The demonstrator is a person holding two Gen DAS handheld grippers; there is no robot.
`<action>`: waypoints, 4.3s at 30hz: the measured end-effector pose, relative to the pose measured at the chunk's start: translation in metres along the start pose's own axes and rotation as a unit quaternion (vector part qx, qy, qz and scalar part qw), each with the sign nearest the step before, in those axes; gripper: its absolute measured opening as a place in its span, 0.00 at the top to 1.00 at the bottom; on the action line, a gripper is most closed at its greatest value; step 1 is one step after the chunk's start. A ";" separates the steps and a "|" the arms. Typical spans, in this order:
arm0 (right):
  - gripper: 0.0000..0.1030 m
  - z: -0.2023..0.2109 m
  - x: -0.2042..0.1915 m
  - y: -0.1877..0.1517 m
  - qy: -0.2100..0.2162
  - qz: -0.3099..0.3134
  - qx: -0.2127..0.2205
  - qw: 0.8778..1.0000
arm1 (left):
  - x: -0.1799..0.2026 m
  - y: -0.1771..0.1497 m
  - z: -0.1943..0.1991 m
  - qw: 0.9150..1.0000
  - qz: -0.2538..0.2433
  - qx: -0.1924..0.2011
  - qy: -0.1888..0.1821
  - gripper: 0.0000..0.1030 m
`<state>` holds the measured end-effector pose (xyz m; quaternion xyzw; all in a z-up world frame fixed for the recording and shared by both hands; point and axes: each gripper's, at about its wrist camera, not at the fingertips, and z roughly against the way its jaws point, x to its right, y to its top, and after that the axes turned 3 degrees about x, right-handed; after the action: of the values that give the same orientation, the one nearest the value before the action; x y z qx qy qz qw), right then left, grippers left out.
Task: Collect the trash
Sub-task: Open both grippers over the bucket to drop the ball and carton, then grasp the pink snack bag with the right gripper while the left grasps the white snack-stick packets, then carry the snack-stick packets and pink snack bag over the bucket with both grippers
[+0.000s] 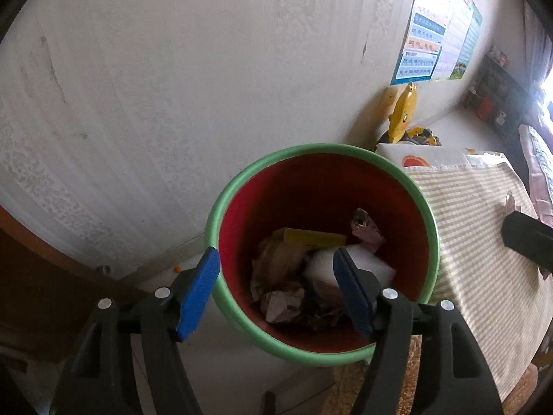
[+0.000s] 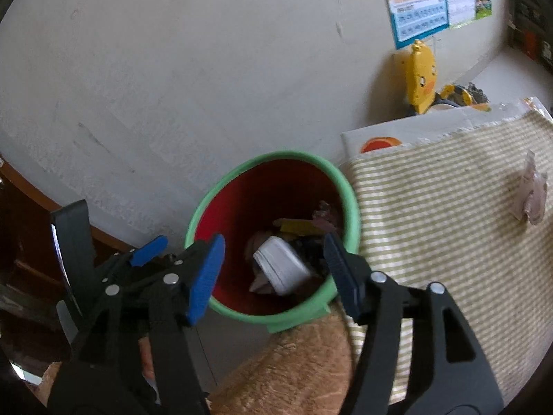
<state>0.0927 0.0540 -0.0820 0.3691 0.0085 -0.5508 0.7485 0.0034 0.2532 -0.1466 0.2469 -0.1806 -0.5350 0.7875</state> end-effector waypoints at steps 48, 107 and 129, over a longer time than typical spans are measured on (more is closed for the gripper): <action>0.74 0.189 0.254 -0.156 -0.172 -0.223 0.047 0.958 | 0.441 0.028 -0.085 0.956 -0.243 -0.060 -0.153 0.37; 0.74 0.157 0.130 -0.077 -0.124 -0.104 0.086 0.983 | 0.193 0.008 0.082 0.973 -0.150 0.068 -0.163 0.84; 0.74 0.125 0.082 -0.058 -0.087 -0.058 0.063 0.993 | 0.143 0.013 0.070 0.984 -0.107 0.059 -0.132 0.83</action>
<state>0.0278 -0.0904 -0.0572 0.3648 -0.0703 -0.6227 0.6887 0.0264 0.1102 -0.0791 0.2380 -0.2873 -0.6322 0.6790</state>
